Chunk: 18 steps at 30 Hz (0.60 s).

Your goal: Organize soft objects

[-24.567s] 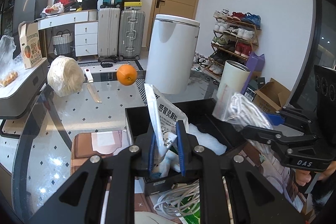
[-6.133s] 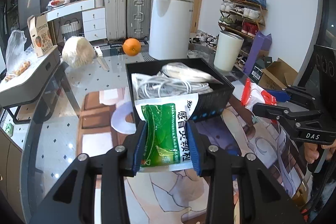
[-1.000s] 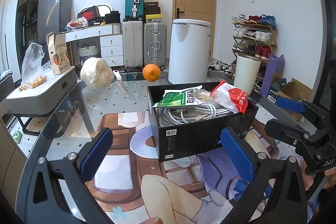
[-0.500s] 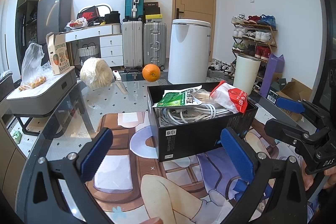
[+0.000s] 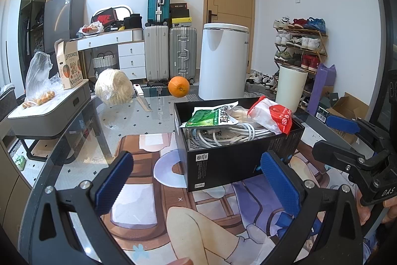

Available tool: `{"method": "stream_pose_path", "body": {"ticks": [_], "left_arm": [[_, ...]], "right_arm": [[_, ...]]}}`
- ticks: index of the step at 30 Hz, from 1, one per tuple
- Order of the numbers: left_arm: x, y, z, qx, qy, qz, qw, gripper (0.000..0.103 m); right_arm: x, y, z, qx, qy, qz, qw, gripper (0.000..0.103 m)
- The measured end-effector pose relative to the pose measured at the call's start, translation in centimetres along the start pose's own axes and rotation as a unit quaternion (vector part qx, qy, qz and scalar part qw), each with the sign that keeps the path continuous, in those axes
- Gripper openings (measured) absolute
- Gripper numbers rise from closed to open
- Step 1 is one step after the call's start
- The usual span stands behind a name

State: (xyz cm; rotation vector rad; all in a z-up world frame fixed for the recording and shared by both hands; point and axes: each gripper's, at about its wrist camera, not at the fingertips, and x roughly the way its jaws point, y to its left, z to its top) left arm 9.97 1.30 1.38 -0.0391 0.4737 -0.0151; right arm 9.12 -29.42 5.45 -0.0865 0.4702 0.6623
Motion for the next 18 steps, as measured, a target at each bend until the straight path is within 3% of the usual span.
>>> {"method": "stream_pose_path", "body": {"ticks": [18], "left_arm": [[-0.07,-0.03,0.21,0.005,-0.003,0.007,1.0,0.103]], "right_arm": [[-0.05,-0.01,-0.07,0.001,0.0,0.0,1.0,0.102]]}}
